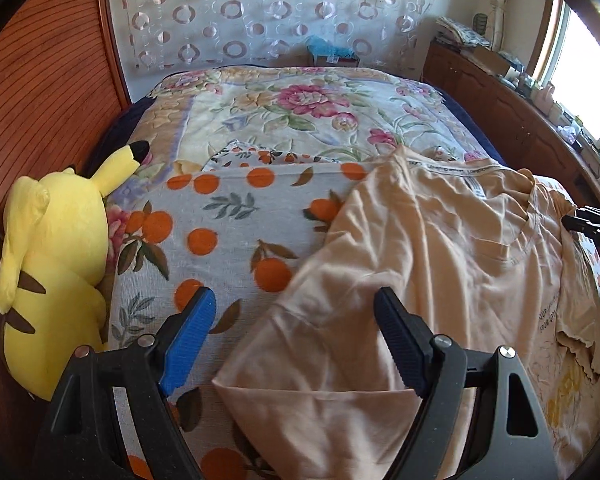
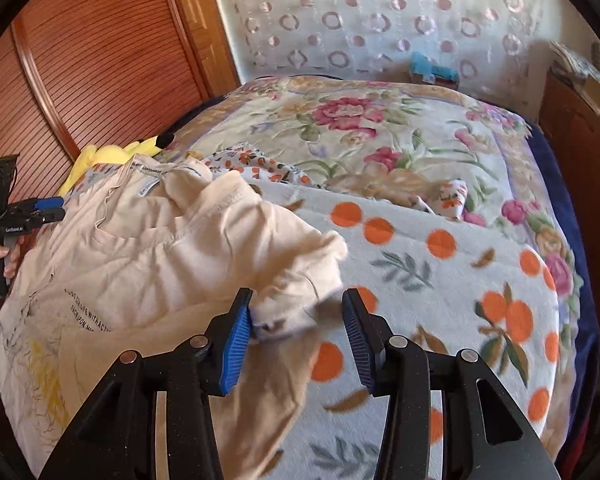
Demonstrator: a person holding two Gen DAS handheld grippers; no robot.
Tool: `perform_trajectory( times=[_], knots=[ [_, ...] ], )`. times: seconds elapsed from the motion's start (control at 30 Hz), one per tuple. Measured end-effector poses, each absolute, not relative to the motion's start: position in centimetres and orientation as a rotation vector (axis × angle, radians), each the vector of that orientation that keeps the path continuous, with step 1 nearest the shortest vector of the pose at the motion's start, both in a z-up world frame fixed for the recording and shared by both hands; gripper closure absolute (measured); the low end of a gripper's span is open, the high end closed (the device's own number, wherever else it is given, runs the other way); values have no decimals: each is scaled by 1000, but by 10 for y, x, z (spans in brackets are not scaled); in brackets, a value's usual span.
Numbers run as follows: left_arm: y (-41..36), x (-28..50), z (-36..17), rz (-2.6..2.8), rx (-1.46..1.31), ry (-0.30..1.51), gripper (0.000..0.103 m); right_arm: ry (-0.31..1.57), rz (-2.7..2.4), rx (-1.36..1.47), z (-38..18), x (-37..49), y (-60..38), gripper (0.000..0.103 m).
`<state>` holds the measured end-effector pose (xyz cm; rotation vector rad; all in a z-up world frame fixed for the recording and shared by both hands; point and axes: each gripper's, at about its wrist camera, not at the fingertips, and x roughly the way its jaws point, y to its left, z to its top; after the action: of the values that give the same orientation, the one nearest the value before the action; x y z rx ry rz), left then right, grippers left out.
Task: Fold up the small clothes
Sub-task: 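Grasp the shirt edge with both grippers, fold it over the body, release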
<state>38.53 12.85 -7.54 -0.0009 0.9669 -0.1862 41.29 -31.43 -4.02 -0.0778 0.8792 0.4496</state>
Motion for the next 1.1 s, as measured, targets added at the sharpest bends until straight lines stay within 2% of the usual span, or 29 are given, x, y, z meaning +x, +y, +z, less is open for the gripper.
perform_trajectory(
  times=[0.17,0.27,0.33,0.37,0.4,0.43,0.47,0.5,0.53,0.6,0.63,0.87,1.1],
  knots=[
    [132,384,-80,-210,-21,971,21,870,438,-118,-47,420,-309,56],
    [127,387,-79,-232,-25,962,29,883,422,-103,-47,426,-307,56],
    [121,388,-78,-232,-6,955,41,882,420,-102,-48,428,-303,56],
    [120,388,-78,-233,-2,953,44,880,420,-103,-49,429,-302,64],
    [118,388,-78,-232,5,951,50,880,419,-106,-48,429,-303,69],
    [116,387,-77,-225,17,948,60,882,413,-112,-48,430,-303,77],
    [113,385,-77,-226,23,947,63,884,387,-126,-48,430,-302,86],
    [111,384,-76,-233,25,948,67,888,363,-136,-47,430,-302,88],
    [109,382,-76,-242,29,950,78,893,359,-133,-46,430,-301,91],
    [106,380,-74,-263,26,958,91,891,360,-144,-46,428,-296,94],
    [104,377,-72,-267,27,953,94,883,356,-153,-45,426,-293,95],
    [96,343,-27,-308,16,837,97,769,381,-98,-17,388,-294,97],
    [88,268,24,-356,9,718,97,658,420,-86,17,300,-306,97]
  ],
)
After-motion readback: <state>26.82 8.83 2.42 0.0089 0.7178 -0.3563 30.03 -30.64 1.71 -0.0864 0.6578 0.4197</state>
